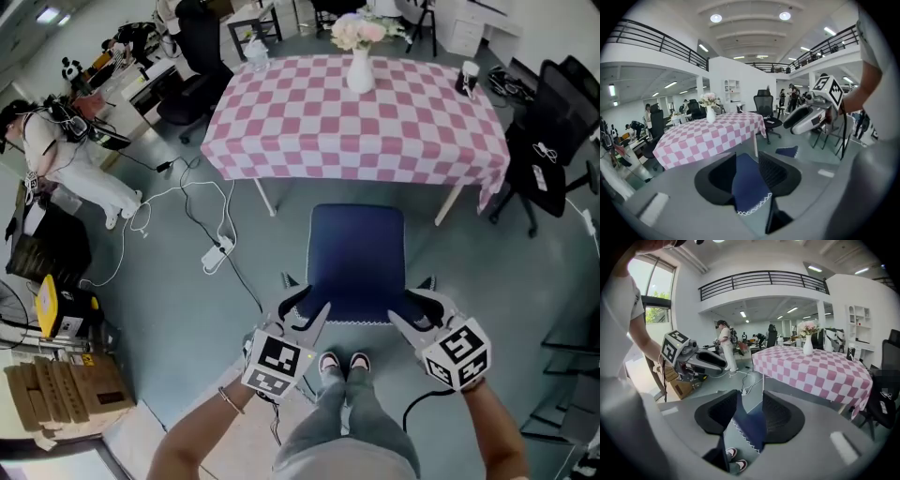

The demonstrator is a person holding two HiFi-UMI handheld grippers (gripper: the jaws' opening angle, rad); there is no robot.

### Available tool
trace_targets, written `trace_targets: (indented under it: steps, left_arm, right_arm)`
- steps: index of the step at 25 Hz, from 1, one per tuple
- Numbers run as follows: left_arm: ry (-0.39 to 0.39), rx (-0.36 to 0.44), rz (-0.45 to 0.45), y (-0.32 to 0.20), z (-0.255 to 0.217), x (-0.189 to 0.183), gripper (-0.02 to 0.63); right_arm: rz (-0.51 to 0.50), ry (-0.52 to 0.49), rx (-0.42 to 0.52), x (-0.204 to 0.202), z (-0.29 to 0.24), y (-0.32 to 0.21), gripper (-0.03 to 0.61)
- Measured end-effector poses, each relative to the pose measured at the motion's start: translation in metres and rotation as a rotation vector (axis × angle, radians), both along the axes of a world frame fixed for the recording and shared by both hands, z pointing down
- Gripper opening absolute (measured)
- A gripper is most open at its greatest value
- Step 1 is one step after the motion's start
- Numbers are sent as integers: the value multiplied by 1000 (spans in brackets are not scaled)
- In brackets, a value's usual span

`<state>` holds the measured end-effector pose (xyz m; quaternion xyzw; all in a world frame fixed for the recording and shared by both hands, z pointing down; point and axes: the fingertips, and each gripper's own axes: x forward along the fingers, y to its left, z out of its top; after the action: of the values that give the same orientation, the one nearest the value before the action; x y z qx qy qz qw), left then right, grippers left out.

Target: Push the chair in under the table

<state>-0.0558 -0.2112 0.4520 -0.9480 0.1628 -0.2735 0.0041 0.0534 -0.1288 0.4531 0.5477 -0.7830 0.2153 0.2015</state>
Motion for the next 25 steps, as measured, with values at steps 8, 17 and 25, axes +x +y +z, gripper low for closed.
trace_targets:
  steps: [8,17,25]
  left_arm:
    - [-158,-23,214,33,57,5,152]
    - [-322,104,484,61,87,9,155]
    - [-442,183,610,66,117,13,155]
  right_arm:
    - [-244,142,-105,-21,47,17,164]
    - [-448,338,-211,-26,86,30,164]
    - [-542,425,-289,-28,116,32,164]
